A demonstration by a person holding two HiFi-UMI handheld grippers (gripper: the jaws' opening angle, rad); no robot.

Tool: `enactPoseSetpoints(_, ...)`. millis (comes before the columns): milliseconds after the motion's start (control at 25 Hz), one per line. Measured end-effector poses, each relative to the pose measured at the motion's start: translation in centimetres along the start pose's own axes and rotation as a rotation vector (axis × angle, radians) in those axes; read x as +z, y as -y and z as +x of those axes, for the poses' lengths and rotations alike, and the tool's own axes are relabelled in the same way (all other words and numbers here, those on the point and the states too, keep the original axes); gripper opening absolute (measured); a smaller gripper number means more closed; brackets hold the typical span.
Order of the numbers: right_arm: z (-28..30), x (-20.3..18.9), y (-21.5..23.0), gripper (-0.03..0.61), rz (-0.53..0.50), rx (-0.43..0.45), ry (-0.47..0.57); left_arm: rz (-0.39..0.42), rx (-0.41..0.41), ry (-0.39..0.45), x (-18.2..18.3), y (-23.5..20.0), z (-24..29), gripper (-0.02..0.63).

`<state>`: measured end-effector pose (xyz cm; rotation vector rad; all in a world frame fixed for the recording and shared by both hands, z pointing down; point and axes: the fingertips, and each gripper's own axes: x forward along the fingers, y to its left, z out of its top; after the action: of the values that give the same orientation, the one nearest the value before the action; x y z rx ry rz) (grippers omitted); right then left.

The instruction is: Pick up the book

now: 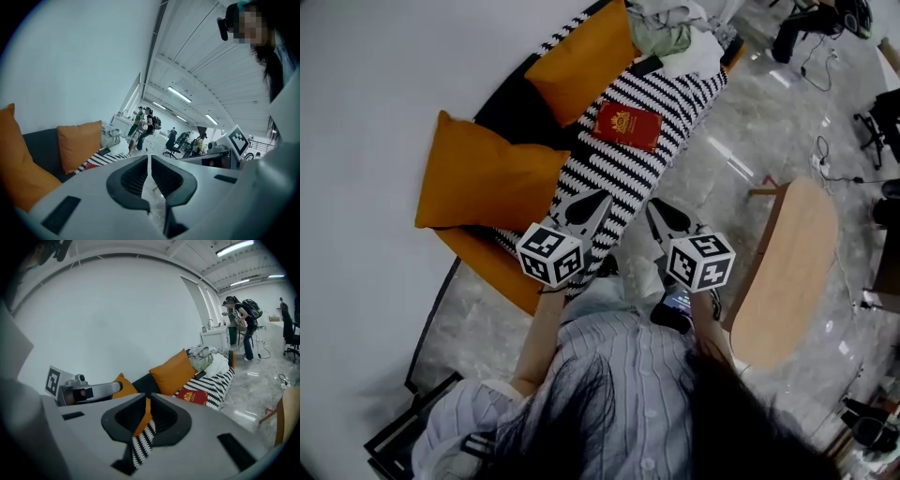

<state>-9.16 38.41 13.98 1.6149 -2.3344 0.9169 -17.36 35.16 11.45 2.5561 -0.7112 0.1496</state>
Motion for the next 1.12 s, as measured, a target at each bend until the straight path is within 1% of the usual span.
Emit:
enactPoseSetpoints(160, 0.5, 0.6, -0.2, 0.041, -0.01, -0.013, -0.003, -0.012, -0.004, 0.01, 0.6, -1.1, 0.0, 0.012)
enactPoseSetpoints(440, 0.7, 1.1, 0.1, 0.041, -0.008, -0.028, -0.001, -0.023, -0.022, 0.007, 0.6, -1.1, 0.0, 0.012)
enactPoseSetpoints(720, 2.1, 2.1, 0.8, 0.041, -0.011, -0.014, -0.003, -0.027, 0.001, 0.021, 1.3, -2.6, 0.6, 0.012)
enactPoseSetpoints(880, 3.4, 2.9, 2.2, 0.041, 0.001, -0.003, -0.013, -0.035, 0.021, 0.012, 1.5, -3.5, 1.7, 0.012)
enactPoseSetpoints(1120, 6.8, 4.6, 6.3, 0.041, 0.034, 0.011, -0.034, -0.057, 0.06, -0.027, 1.3, -6.2, 5.0, 0.013)
